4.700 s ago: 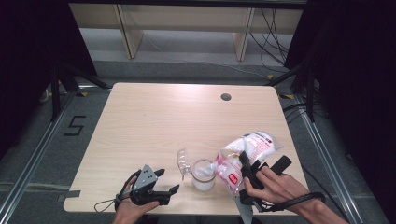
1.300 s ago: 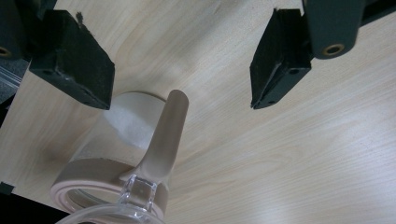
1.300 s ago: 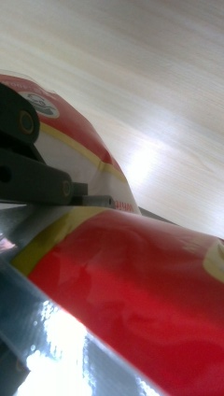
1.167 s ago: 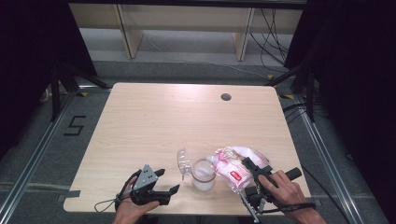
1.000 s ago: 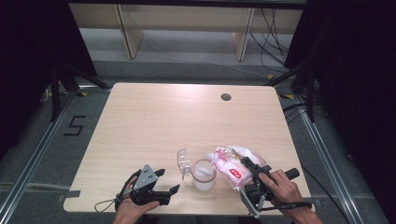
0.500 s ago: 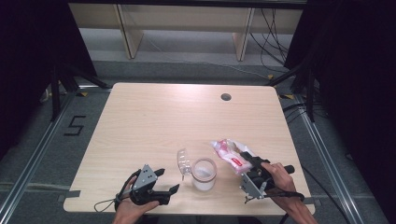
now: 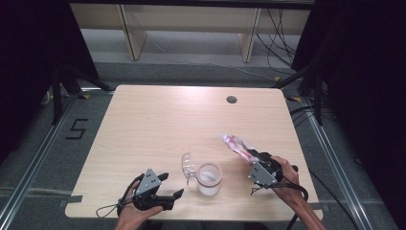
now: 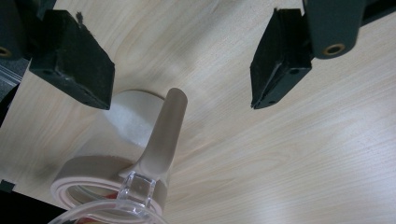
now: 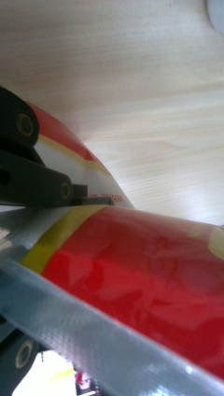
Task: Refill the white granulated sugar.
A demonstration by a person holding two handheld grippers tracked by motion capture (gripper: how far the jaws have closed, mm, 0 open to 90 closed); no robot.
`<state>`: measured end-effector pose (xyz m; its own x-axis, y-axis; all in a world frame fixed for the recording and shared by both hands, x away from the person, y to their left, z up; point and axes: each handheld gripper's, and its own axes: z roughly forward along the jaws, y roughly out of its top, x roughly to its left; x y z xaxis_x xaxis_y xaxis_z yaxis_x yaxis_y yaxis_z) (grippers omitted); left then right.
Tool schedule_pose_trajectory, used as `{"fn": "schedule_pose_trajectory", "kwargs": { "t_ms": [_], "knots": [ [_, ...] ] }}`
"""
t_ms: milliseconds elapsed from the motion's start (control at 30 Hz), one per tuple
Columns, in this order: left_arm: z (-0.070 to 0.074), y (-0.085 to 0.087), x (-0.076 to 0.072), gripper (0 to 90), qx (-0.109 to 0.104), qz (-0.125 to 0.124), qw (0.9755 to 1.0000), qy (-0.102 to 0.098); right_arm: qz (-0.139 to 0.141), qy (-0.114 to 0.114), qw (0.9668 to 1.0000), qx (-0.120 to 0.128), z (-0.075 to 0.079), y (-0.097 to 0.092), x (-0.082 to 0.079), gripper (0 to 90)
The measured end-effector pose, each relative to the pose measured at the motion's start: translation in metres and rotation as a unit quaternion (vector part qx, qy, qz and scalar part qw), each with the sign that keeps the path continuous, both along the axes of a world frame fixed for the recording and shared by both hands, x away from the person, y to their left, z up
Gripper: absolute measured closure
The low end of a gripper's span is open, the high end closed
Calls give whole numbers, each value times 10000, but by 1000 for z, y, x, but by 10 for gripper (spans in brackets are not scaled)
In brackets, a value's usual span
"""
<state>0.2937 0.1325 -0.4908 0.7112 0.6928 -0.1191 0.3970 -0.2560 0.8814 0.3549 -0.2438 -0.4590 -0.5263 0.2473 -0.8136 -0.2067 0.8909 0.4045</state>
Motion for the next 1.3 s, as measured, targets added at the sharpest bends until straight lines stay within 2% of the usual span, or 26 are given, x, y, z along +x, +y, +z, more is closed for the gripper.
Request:
{"fn": "schedule_pose_trajectory", "kwargs": {
  "t_ms": [133,167,233,267,333,400,433,533,600,700,733,800,833,867,900,933,1000,1067,1100,1167,1233,1267,1300],
  "knots": [
    [1,1,0,218,33,-22,10000,-45,-170,154,9988,443,0,-10,4,877],
    [1,1,0,218,31,-19,10000,-44,-130,219,9985,489,1,-13,6,876],
    [0,1,0,218,29,-18,10000,-43,-241,327,9964,745,0,-19,8,875],
    [1,1,0,218,30,-22,10000,-44,-339,382,9945,917,-1,-22,8,873],
    [1,0,0,218,40,-24,10000,-43,-351,472,9917,1146,-1,-30,12,868],
    [0,0,0,218,38,-18,10000,-36,-398,583,9875,1412,-2,-36,13,862],
    [0,0,0,218,17,-5,10000,-25,-467,663,9839,1590,-4,-39,12,860],
    [1,0,0,218,44,-23,10000,-47,-438,740,9804,1771,-4,-43,12,844],
    [1,0,0,218,50,-23,10000,-45,-497,875,9729,2082,-5,-46,11,815],
    [1,0,0,218,46,-21,10000,-42,-558,938,9660,2345,-6,-50,10,781],
    [1,0,0,218,36,-16,10000,-39,-523,909,9666,2339,-6,-51,10,762],
    [1,0,0,218,46,-20,10000,-42,-517,967,9628,2469,-6,-51,10,710],
    [1,0,0,218,42,-19,10000,-40,-538,949,9639,2430,-6,-51,10,673],
    [0,0,0,218,37,-15,10000,-36,-586,912,9633,2455,-6,-51,10,636],
    [0,0,0,218,31,-13,10000,-37,-597,917,9612,2534,-6,-52,9,598],
    [0,1,0,218,33,-19,10000,-44,-637,959,9575,2643,-5,-52,8,565],
    [0,1,0,218,20,-17,10000,-52,-661,920,9537,2786,-3,-52,4,498],
    [1,1,0,218,40,7,10000,-53,-719,918,9481,2960,-1,-52,-1,400],
    [1,1,0,218,44,6,10000,-55,-706,981,9447,3048,0,-52,-4,377],
    [1,1,-1,218,38,10,10000,-53,-788,940,9391,3211,2,-54,-11,324],
    [1,1,-1,218,53,7,10000,-52,-856,1002,9309,3407,5,-56,-18,292],
    [1,0,-1,218,60,5,10000,-51,-924,978,9271,3499,5,-57,-22,285],
    [1,0,-1,218,59,4,10000,-56,-1039,1049,9248,3505,6,-59,-26,278]
  ]
}}
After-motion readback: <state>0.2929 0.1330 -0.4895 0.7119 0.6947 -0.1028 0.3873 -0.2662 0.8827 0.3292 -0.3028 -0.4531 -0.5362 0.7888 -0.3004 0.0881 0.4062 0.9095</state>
